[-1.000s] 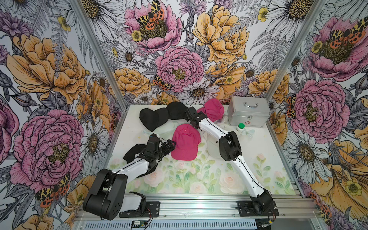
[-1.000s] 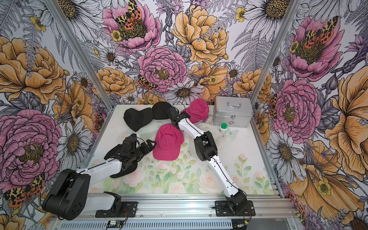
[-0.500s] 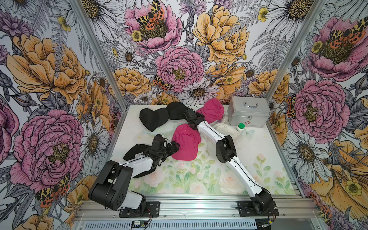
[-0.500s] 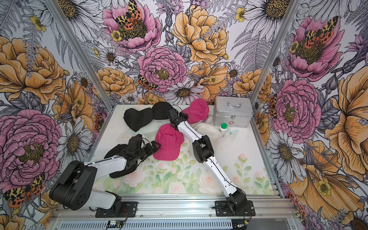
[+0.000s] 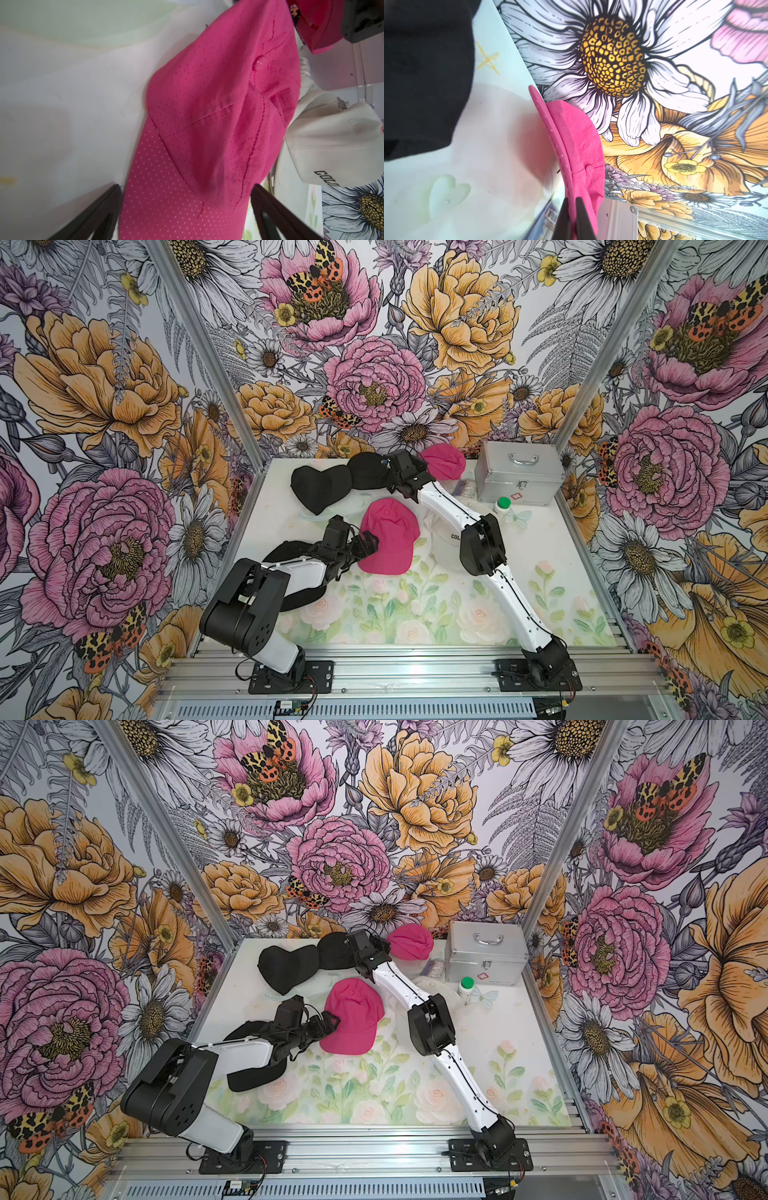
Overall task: Stack the baseball caps by color
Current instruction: Move the baseball cap to the center of the board.
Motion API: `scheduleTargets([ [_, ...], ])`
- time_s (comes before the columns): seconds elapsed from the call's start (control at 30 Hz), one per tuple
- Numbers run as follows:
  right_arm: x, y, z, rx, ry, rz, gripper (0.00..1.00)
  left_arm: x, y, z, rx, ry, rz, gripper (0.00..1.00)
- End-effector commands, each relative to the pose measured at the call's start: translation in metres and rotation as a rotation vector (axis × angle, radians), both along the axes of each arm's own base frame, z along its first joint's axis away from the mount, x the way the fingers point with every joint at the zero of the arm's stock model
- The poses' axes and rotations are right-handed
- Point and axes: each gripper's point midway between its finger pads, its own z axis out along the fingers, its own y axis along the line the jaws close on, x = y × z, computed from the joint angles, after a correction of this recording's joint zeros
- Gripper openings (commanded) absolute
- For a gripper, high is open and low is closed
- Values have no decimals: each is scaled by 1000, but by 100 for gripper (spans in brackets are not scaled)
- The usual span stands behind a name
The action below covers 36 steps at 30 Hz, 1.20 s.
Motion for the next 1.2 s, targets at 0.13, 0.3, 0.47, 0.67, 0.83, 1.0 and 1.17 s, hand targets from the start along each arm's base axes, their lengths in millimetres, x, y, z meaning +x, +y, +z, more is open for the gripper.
scheduleTargets([
  [0.13, -30, 23, 113, 171, -138, 76, 0, 2, -35, 0, -19, 0, -77, 99],
  [0.3, -42, 18, 147, 219, -176, 83, 0, 3, -32, -5, -18, 19, -30, 99],
  [0.47, -54, 22, 163, 315, -164, 145, 0, 4, -22, 4, -13, -10, -15, 99],
  [0.67, -75, 44, 183, 416, -150, 317, 0, 4, -5, 38, -66, -91, -9, 99],
  [0.83, -105, 51, 207, 465, -137, 463, 0, -2, 17, 92, -179, -206, 24, 99],
  [1.0, -151, 48, 215, 405, -260, 677, 0, -9, 22, 150, -325, -301, 14, 99],
  [1.17, -192, 30, 205, 303, -325, 747, 0, -20, 5, 213, -512, -403, -61, 99],
])
